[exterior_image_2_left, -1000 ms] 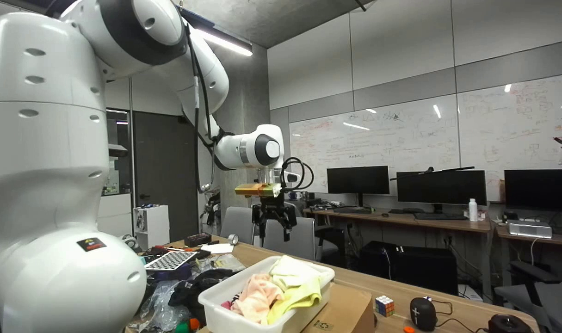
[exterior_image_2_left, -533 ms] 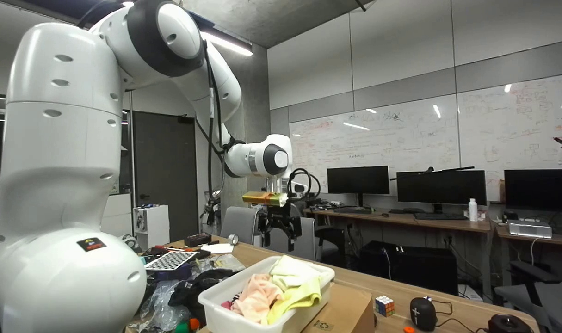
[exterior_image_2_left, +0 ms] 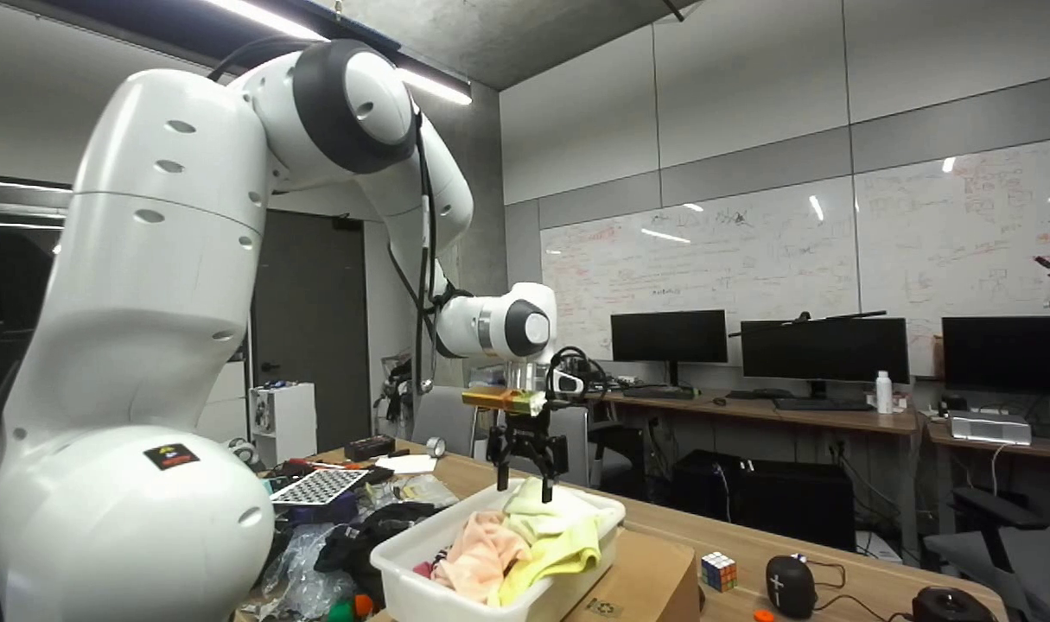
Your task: Take the towels and t-shirts out of the box and place them on the table
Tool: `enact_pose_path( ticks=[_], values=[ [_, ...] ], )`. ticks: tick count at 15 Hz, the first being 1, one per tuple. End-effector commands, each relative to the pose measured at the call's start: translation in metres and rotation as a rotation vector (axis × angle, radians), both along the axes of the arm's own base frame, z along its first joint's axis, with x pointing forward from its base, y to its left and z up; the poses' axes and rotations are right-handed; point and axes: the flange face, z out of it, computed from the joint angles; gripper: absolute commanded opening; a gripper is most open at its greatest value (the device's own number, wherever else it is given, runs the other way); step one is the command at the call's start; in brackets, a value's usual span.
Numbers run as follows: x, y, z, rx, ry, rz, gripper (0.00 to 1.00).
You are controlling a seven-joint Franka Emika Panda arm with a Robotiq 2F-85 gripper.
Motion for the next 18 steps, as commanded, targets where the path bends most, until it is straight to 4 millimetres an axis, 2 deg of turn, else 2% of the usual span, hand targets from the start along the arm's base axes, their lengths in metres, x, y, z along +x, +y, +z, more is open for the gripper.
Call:
enact_pose_path(
  ticks=[1, 6, 18],
  values=[
    [0.013, 0.004, -0.015, 0.006, 0.015, 0.003, 1.00],
    [0.014, 0.005, -0.037, 0.000, 0.053, 0.023, 1.00],
    [0.012, 0.005, -0.060, 0.009, 0.098, 0.080, 1.00]
  ],
)
